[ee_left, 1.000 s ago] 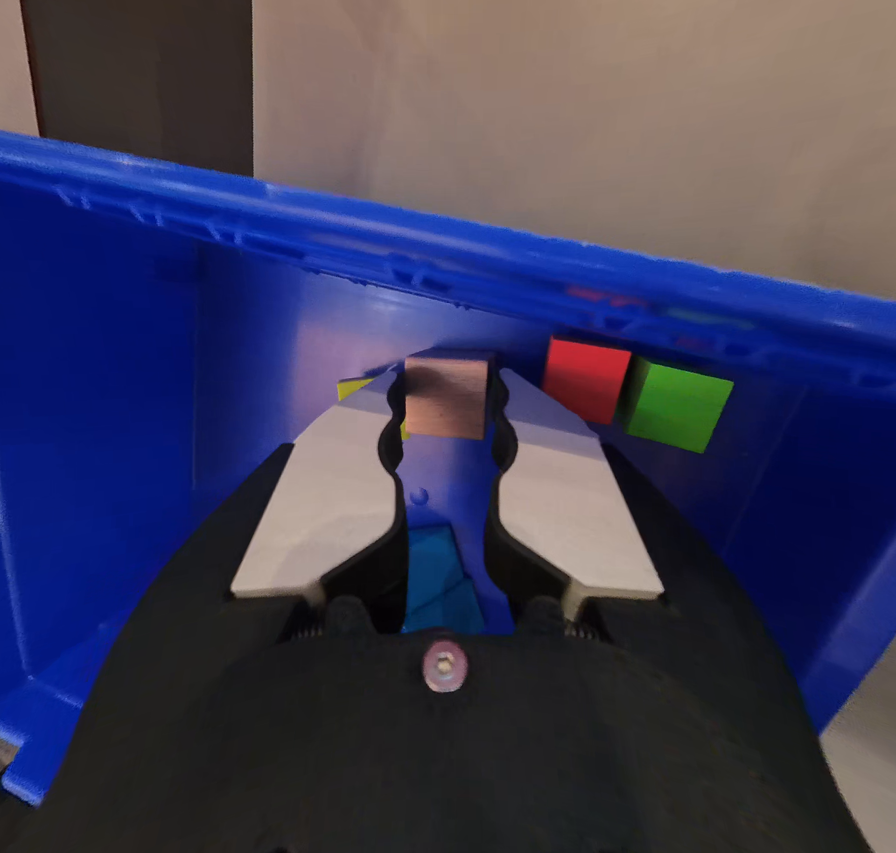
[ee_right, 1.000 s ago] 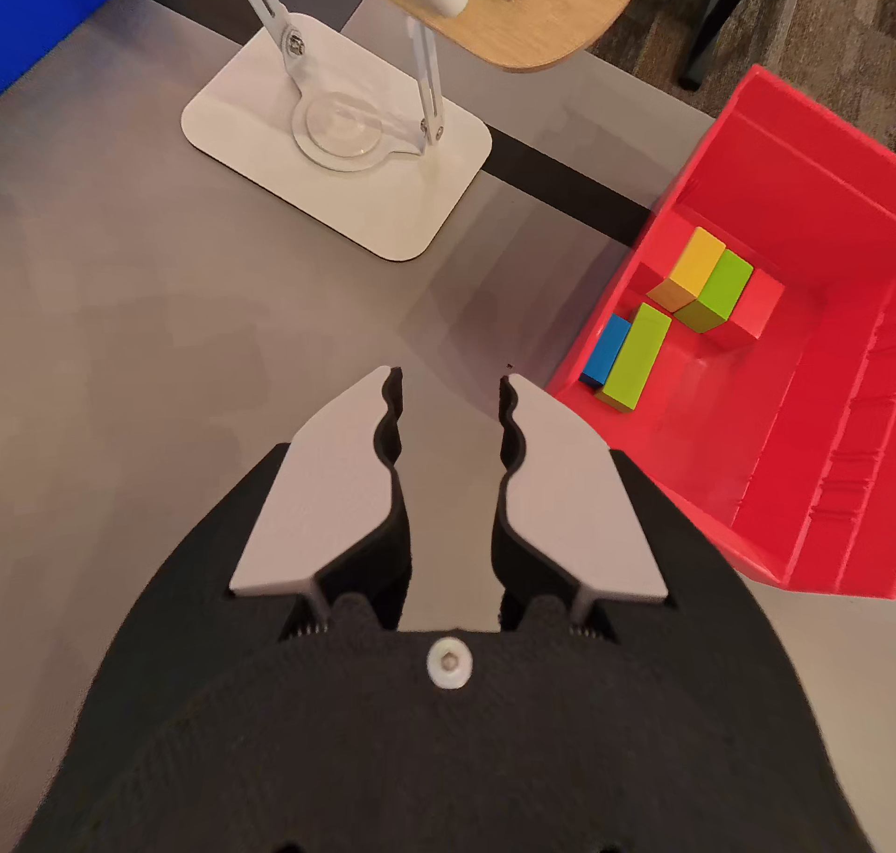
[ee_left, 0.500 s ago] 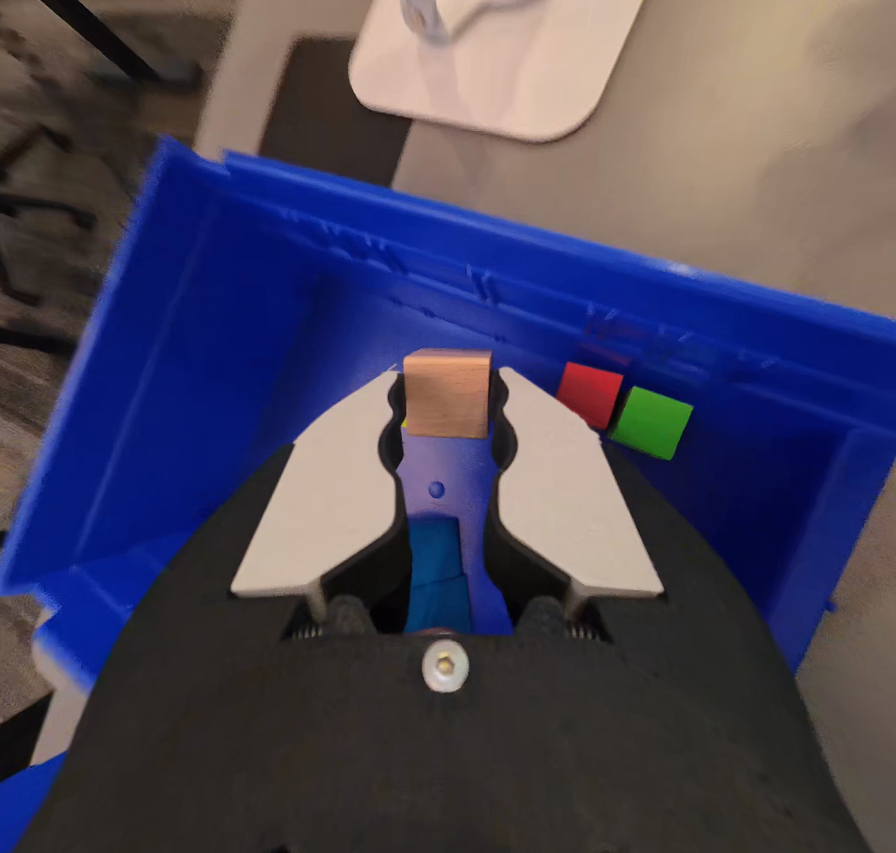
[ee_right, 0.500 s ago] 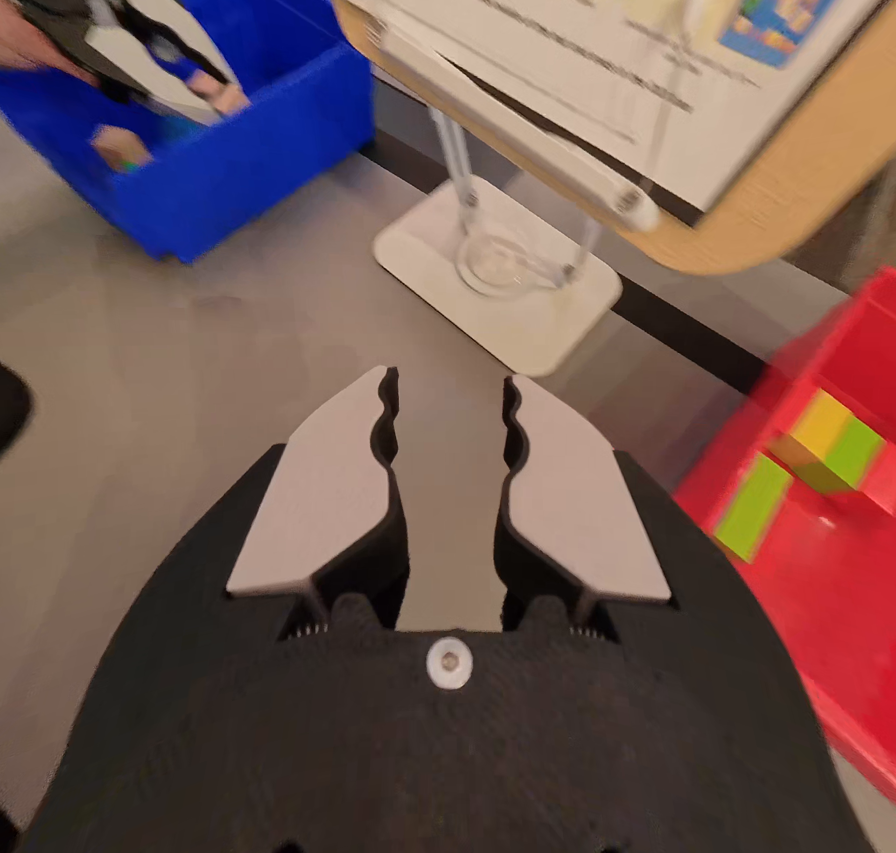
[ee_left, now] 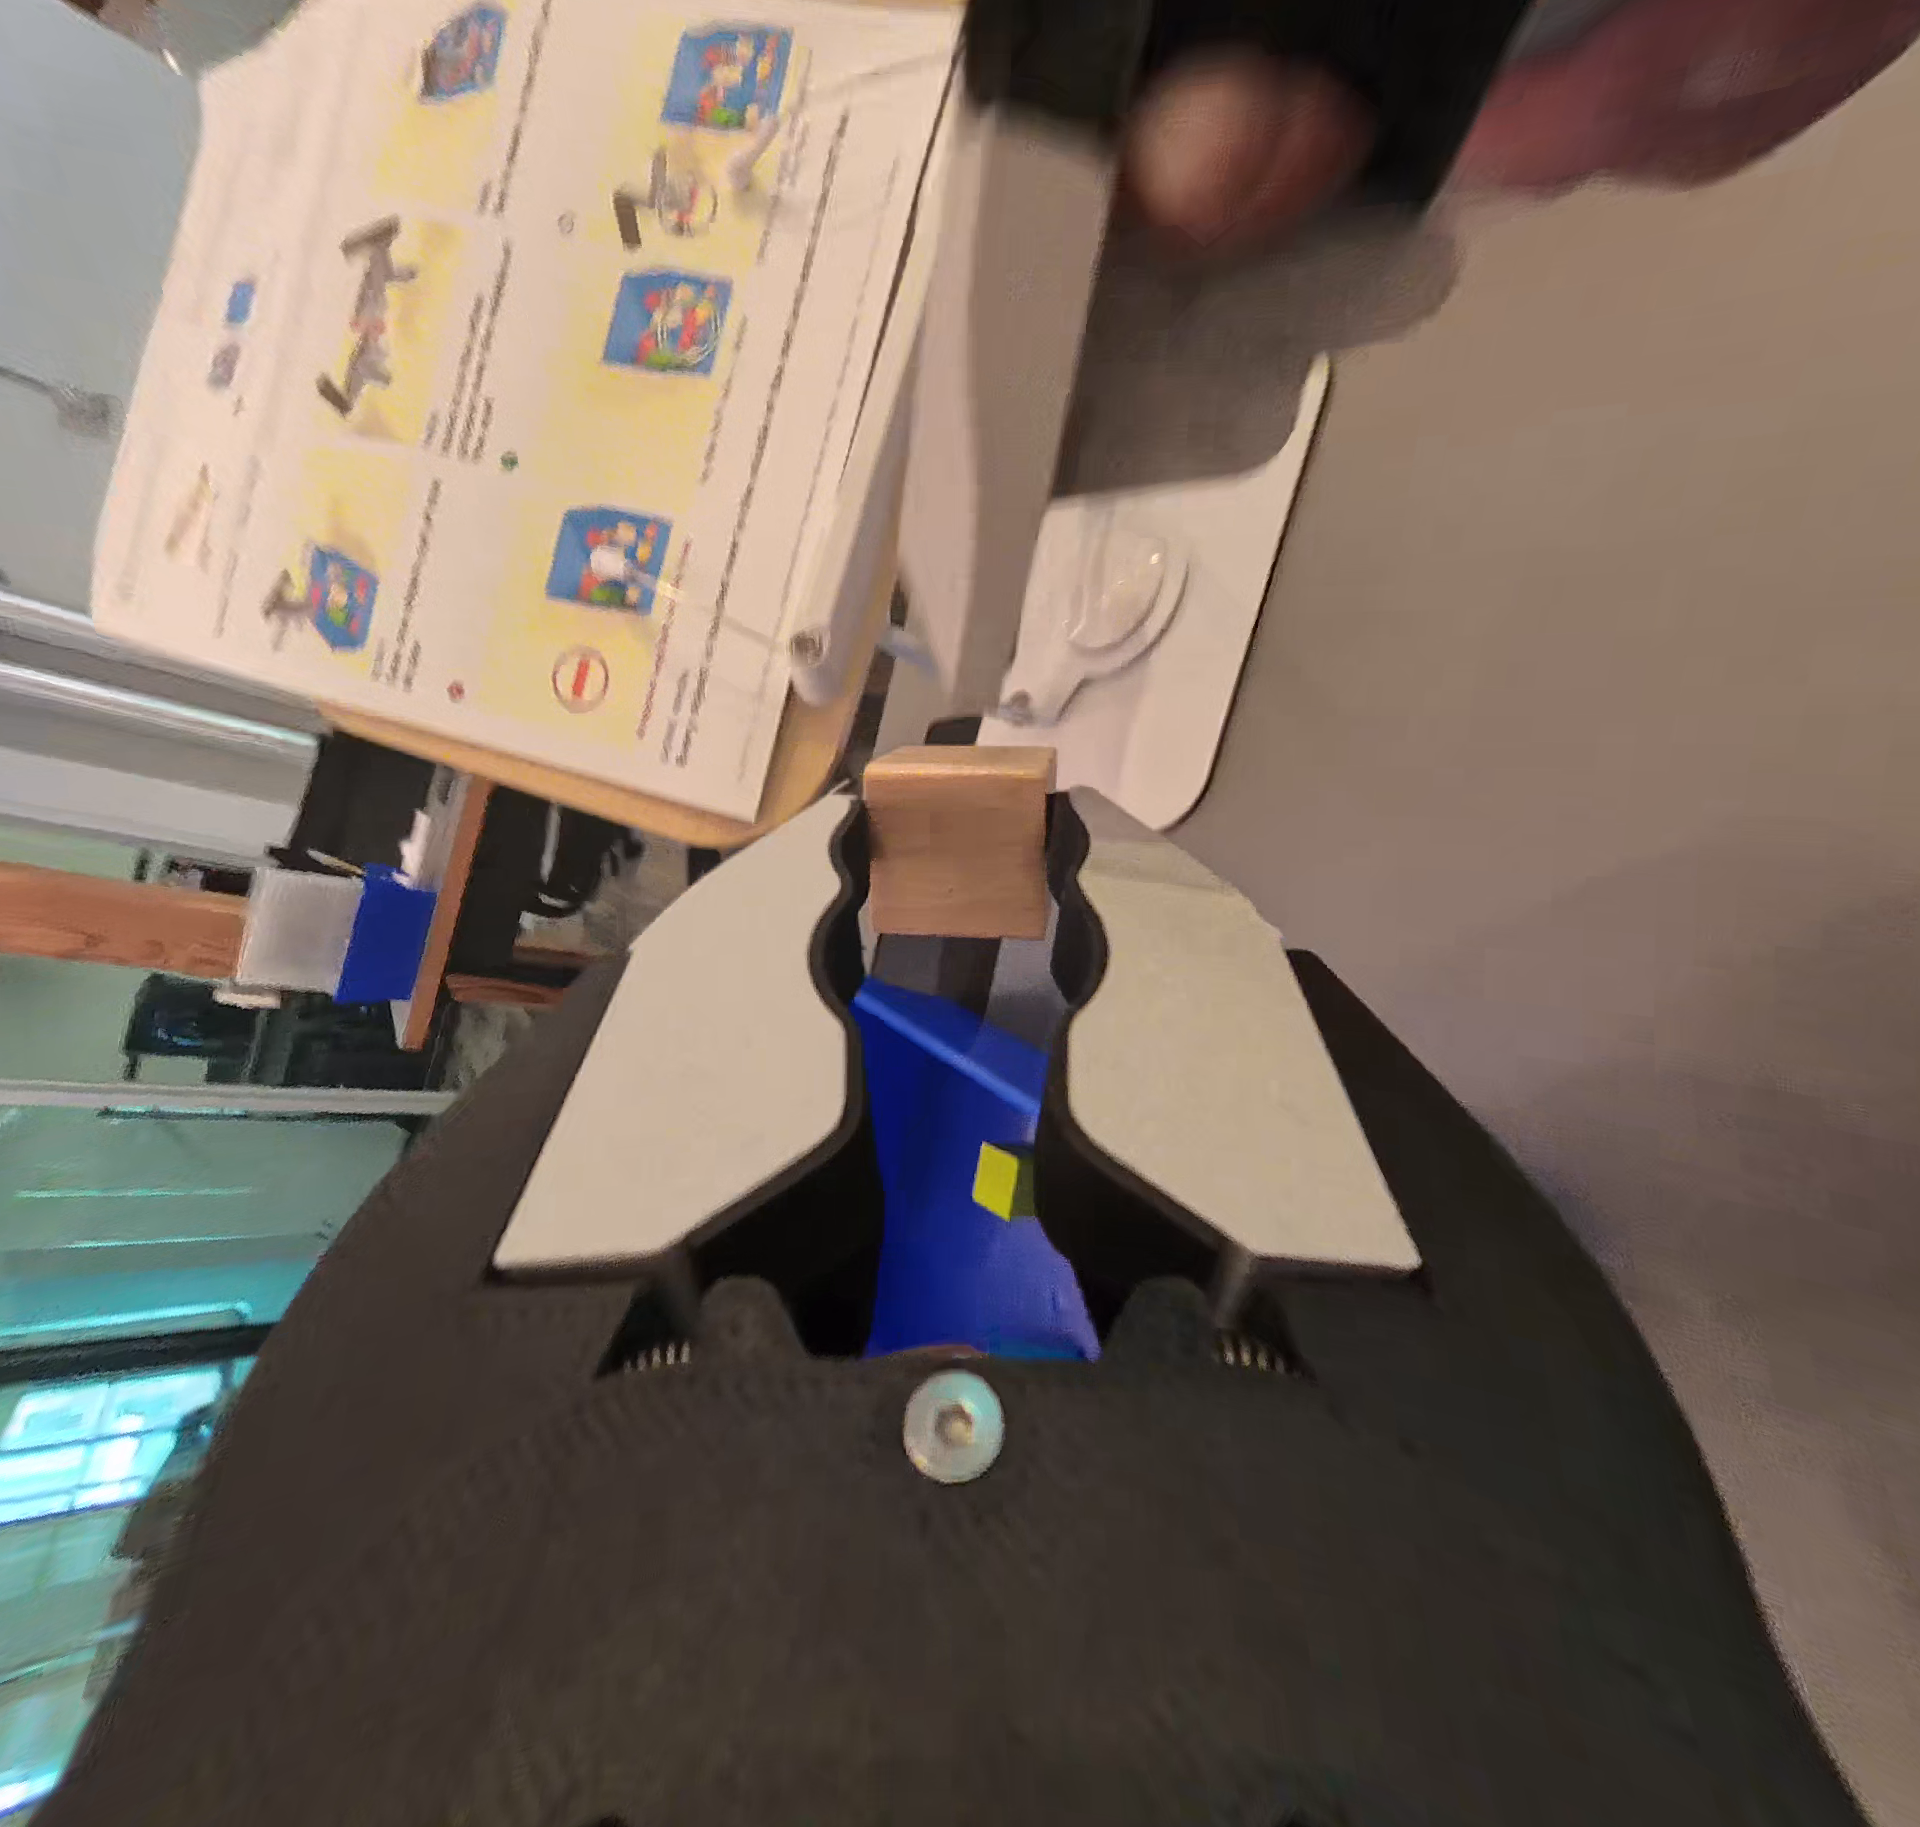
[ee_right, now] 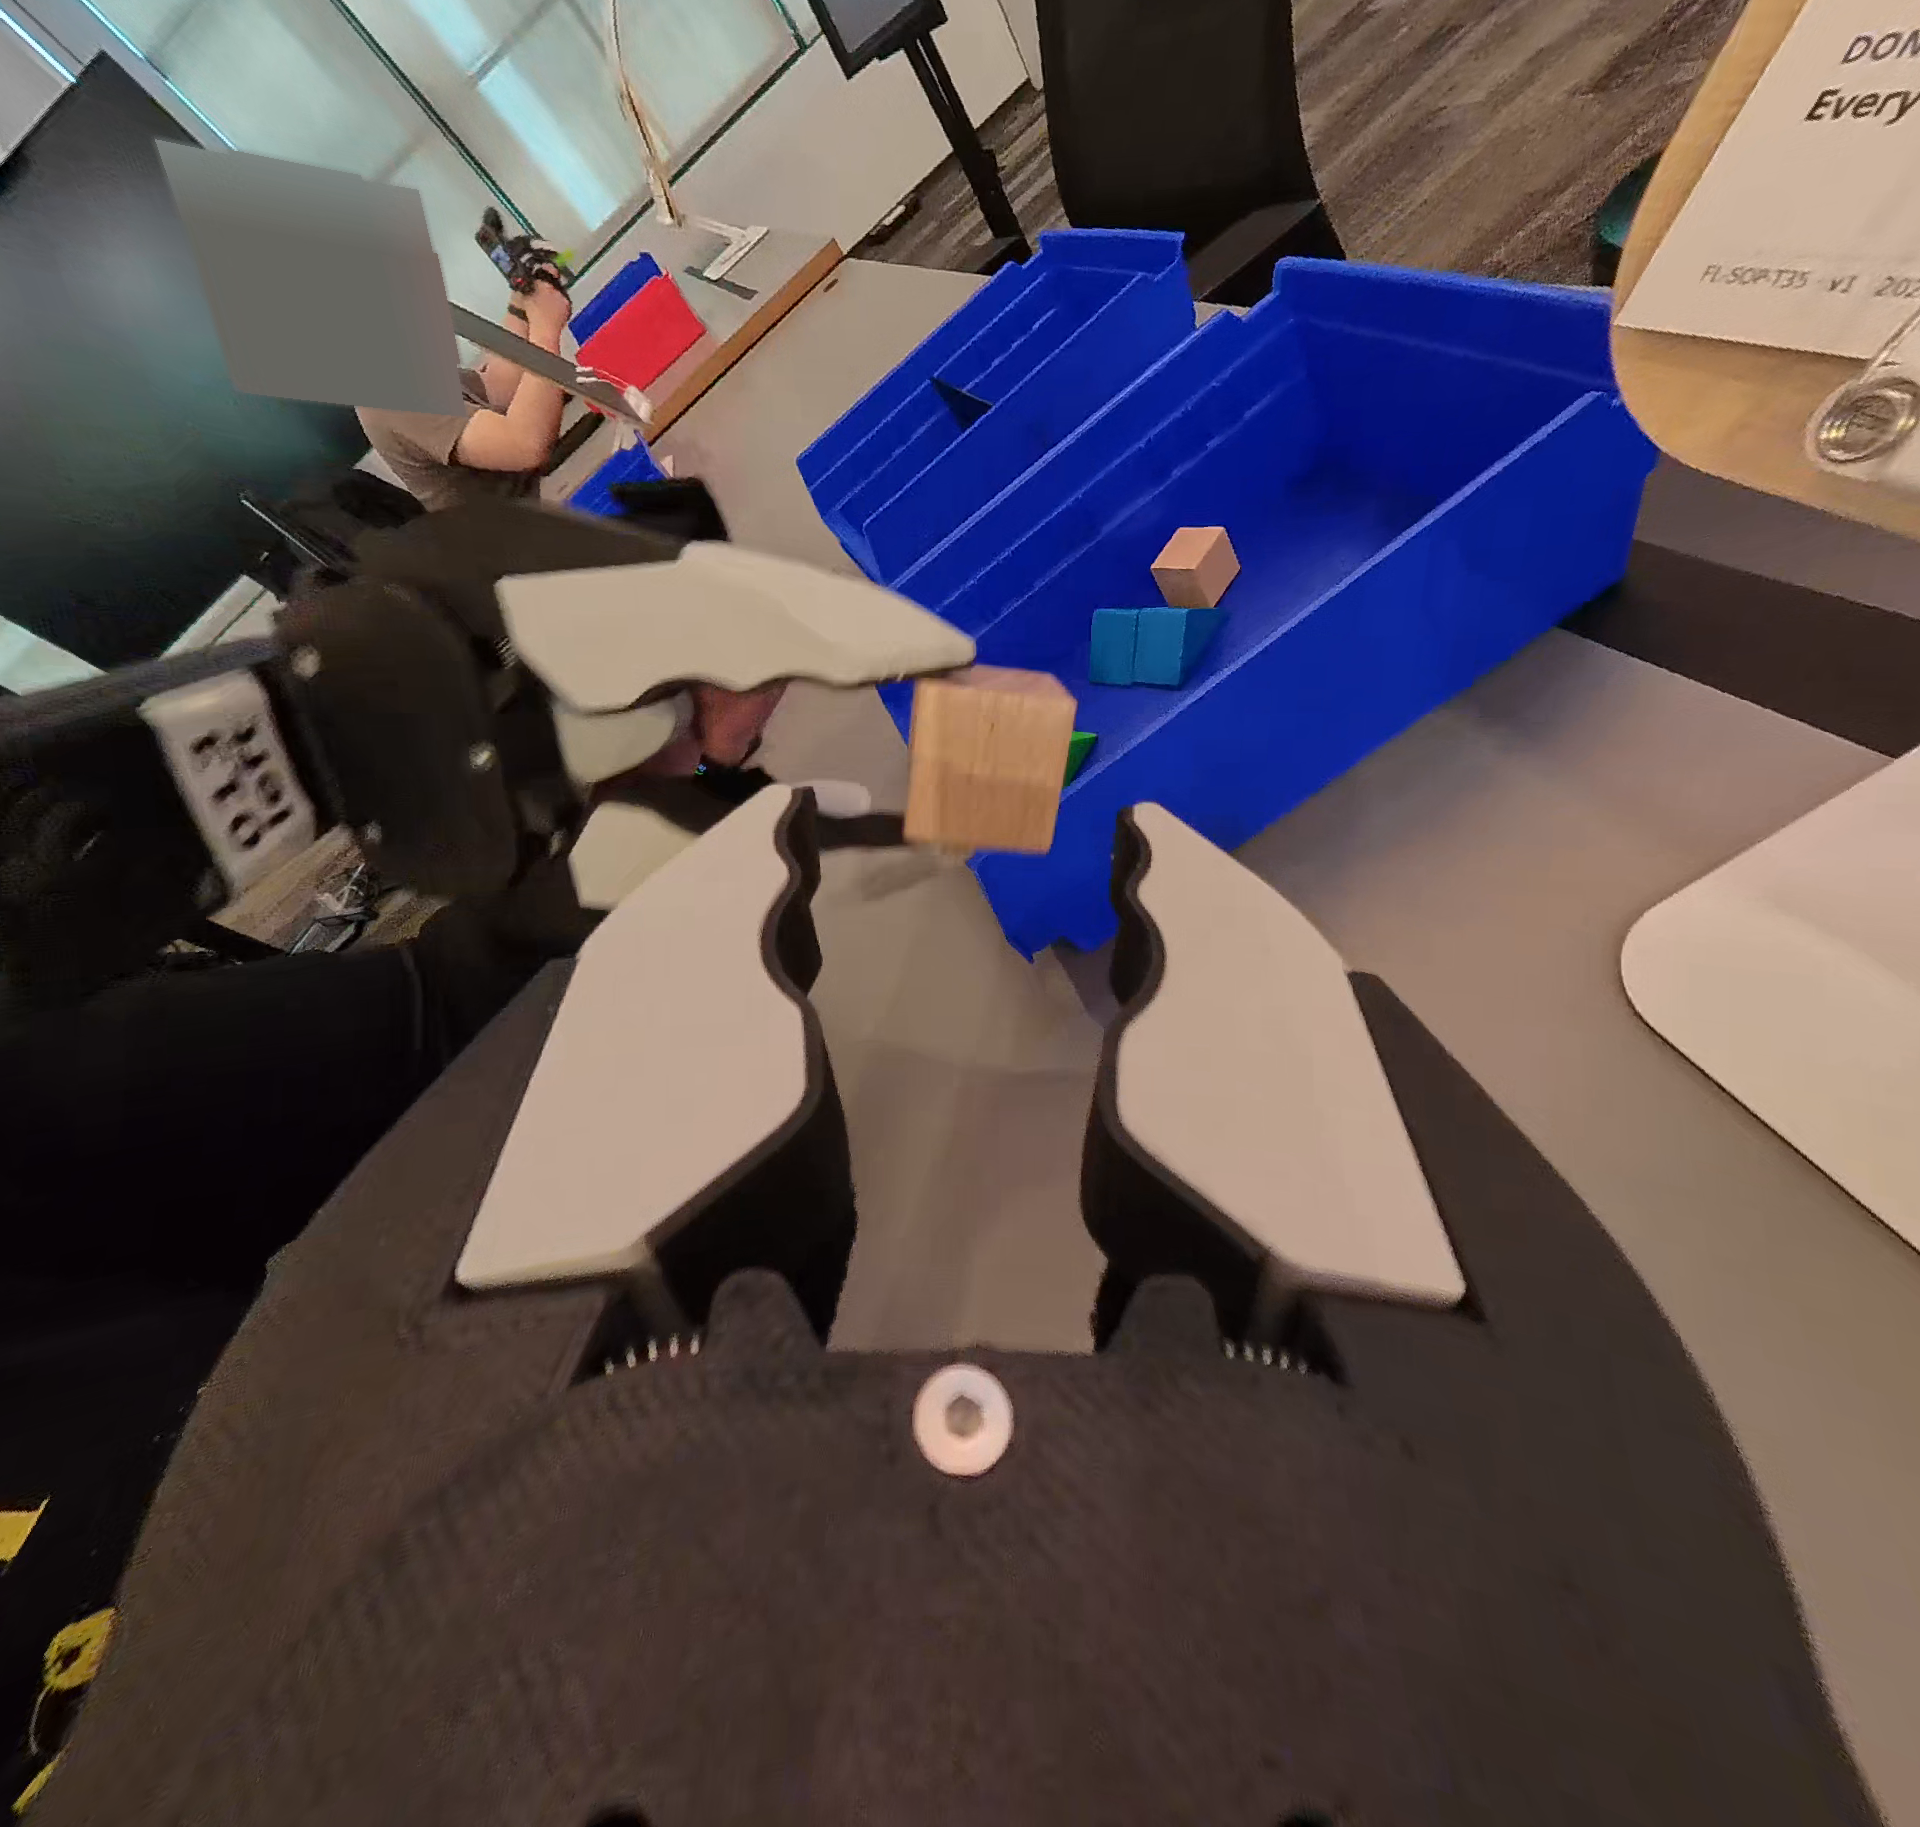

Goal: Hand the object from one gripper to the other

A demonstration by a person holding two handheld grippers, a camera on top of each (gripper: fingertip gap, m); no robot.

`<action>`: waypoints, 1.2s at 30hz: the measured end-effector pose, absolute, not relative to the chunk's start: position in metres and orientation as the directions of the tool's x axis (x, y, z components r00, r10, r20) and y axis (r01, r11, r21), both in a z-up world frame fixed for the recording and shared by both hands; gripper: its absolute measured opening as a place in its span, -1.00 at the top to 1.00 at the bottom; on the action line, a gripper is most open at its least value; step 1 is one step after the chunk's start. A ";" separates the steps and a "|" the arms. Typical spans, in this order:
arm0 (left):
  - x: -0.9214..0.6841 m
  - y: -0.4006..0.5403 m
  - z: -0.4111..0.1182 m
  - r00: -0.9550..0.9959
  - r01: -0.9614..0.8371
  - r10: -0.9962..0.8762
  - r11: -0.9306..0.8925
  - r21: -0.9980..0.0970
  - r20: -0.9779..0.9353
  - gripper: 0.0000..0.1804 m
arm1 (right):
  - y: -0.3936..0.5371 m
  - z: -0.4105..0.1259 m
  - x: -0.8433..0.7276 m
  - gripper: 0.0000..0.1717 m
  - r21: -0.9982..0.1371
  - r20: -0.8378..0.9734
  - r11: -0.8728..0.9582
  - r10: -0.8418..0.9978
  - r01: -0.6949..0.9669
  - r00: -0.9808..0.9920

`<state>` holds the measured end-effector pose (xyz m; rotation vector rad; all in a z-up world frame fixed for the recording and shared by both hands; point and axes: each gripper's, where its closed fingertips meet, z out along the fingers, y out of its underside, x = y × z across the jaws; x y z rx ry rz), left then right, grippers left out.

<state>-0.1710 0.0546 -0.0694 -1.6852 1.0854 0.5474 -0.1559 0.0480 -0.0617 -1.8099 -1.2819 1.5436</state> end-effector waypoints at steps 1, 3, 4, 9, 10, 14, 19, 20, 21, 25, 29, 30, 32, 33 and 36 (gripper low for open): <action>-0.162 0.054 -0.066 0.480 -0.864 -0.386 -0.052 -0.501 -0.788 0.63 | 0.048 -0.063 -0.157 0.40 -0.799 -0.529 -0.477 0.847 0.365 -0.049; -0.148 0.054 -0.064 0.477 -0.860 -0.394 -0.026 -0.509 -0.786 0.64 | 0.046 -0.067 -0.156 0.47 -0.796 -0.528 -0.473 0.848 0.378 -0.049; -0.144 0.054 -0.061 0.473 -0.861 -0.386 -0.013 -0.508 -0.792 0.64 | 0.044 -0.067 -0.154 0.55 -0.795 -0.530 -0.471 0.846 0.382 -0.060; -0.127 0.058 -0.057 0.453 -0.869 -0.363 0.022 -0.494 -0.814 0.64 | 0.046 -0.063 -0.139 0.63 -0.810 -0.514 -0.458 0.855 0.366 -0.066; -0.122 0.058 -0.056 0.457 -0.865 -0.363 0.033 -0.501 -0.812 0.64 | 0.048 -0.061 -0.134 0.63 -0.814 -0.504 -0.448 0.862 0.369 -0.065; -0.107 0.055 -0.035 0.527 -0.801 -0.363 0.091 -0.592 -0.768 0.58 | 0.077 -0.046 -0.091 0.63 -0.840 -0.424 -0.396 0.906 0.372 0.006; -0.118 0.056 -0.027 0.612 -0.730 -0.374 0.070 -0.680 -0.696 0.98 | 0.182 -0.041 0.018 0.63 -0.824 -0.276 -0.392 0.909 0.409 0.313; -0.121 0.058 -0.029 0.621 -0.725 -0.371 0.062 -0.686 -0.690 1.00 | 0.206 -0.046 0.043 0.63 -0.807 -0.242 -0.406 0.890 0.428 0.387; -0.122 0.061 -0.031 0.632 -0.716 -0.376 0.052 -0.696 -0.678 1.00 | 0.231 -0.055 0.070 0.63 -0.780 -0.193 -0.423 0.863 0.461 0.466; -0.116 0.077 -0.033 0.661 -0.681 -0.399 0.036 -0.731 -0.635 1.00 | 0.302 -0.088 0.151 0.63 -0.665 -0.043 -0.485 0.784 0.568 0.619; -0.107 0.097 -0.020 0.660 -0.676 -0.404 0.047 -0.735 -0.633 1.00 | 0.334 -0.138 0.202 0.63 -0.433 0.008 -0.571 0.772 0.698 0.636; -0.106 0.103 -0.015 0.663 -0.675 -0.397 0.049 -0.736 -0.635 1.00 | 0.336 -0.149 0.209 0.63 -0.377 0.002 -0.578 0.781 0.724 0.624; -0.103 0.110 -0.002 0.677 -0.655 -0.390 0.067 -0.753 -0.624 1.00 | 0.336 -0.169 0.223 0.63 -0.261 0.000 -0.575 0.804 0.776 0.595; -0.102 0.112 0.003 0.691 -0.636 -0.391 0.072 -0.768 -0.608 1.00 | 0.333 -0.179 0.231 0.63 -0.195 0.006 -0.554 0.825 0.809 0.566; -0.098 0.118 0.007 0.712 -0.592 -0.407 0.088 -0.801 -0.572 1.00 | 0.337 -0.203 0.240 0.63 -0.116 0.004 -0.539 0.840 0.834 0.543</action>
